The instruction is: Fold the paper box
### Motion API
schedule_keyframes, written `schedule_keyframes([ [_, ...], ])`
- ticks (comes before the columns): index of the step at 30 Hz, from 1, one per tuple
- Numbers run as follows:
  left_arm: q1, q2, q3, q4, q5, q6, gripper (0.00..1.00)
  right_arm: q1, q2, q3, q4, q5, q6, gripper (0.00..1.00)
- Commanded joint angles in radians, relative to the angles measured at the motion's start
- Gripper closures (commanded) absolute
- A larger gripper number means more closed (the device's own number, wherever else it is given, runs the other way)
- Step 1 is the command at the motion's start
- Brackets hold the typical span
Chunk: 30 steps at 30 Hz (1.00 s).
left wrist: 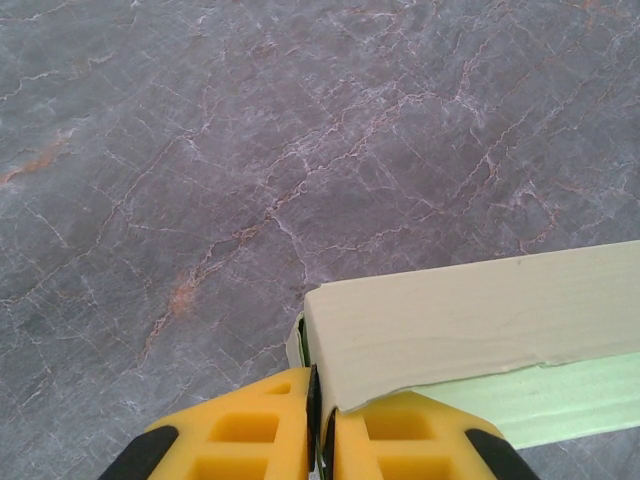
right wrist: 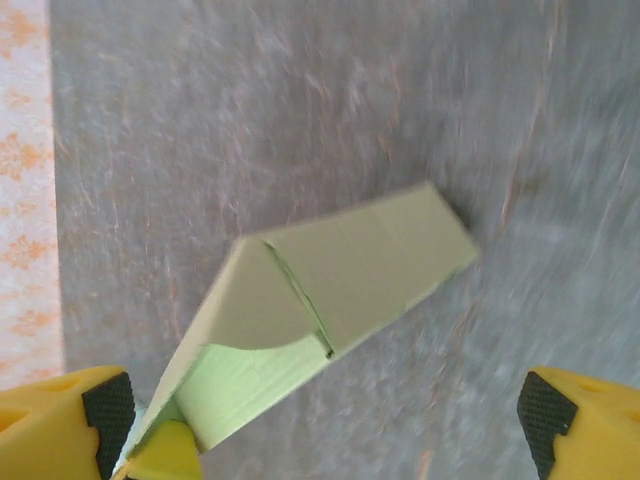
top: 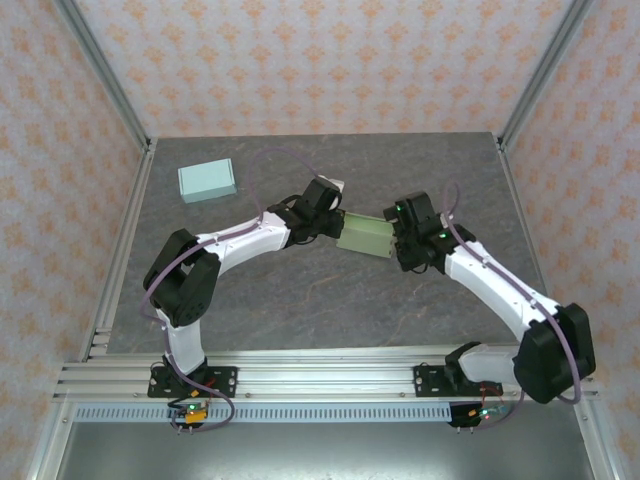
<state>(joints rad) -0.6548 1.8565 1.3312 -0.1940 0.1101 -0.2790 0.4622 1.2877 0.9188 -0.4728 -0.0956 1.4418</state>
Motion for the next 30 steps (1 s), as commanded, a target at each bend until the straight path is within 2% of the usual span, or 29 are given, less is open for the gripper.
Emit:
schedule_keyframes([
  [1,-0.005,0.01,-0.043,-0.073,-0.042,0.004,0.87,0.001,0.069,-0.011,0.146,-0.134,0.268,0.0],
  [5,-0.005,0.005,-0.042,-0.067,-0.034,-0.001,0.86,-0.001,0.106,0.014,0.186,-0.1,0.284,0.1],
  [8,-0.005,-0.001,-0.044,-0.056,-0.016,-0.002,0.83,-0.006,0.107,-0.01,0.184,-0.05,0.283,0.26],
  [10,-0.004,-0.021,-0.049,-0.041,0.025,0.011,0.73,-0.012,0.116,-0.037,0.179,-0.031,0.278,0.38],
  [13,-0.001,-0.082,-0.077,-0.003,0.072,0.002,0.58,-0.014,0.133,-0.061,0.177,-0.022,0.26,0.48],
  [16,0.01,-0.159,-0.105,0.028,0.154,0.001,0.5,-0.013,0.149,-0.086,0.201,-0.003,0.252,0.57],
  [20,0.048,-0.244,-0.137,0.074,0.284,-0.047,0.39,-0.014,0.177,-0.085,0.212,0.007,0.219,0.61],
  [21,0.064,-0.259,-0.149,0.099,0.311,-0.076,0.32,-0.015,0.186,-0.077,0.208,0.005,0.203,0.61],
  [23,0.092,-0.269,-0.159,0.137,0.336,-0.128,0.28,-0.014,0.192,-0.075,0.203,0.003,0.197,0.61],
  [30,0.113,-0.111,-0.096,0.123,0.252,-0.124,0.29,-0.013,0.179,-0.103,0.21,0.009,0.198,0.61],
])
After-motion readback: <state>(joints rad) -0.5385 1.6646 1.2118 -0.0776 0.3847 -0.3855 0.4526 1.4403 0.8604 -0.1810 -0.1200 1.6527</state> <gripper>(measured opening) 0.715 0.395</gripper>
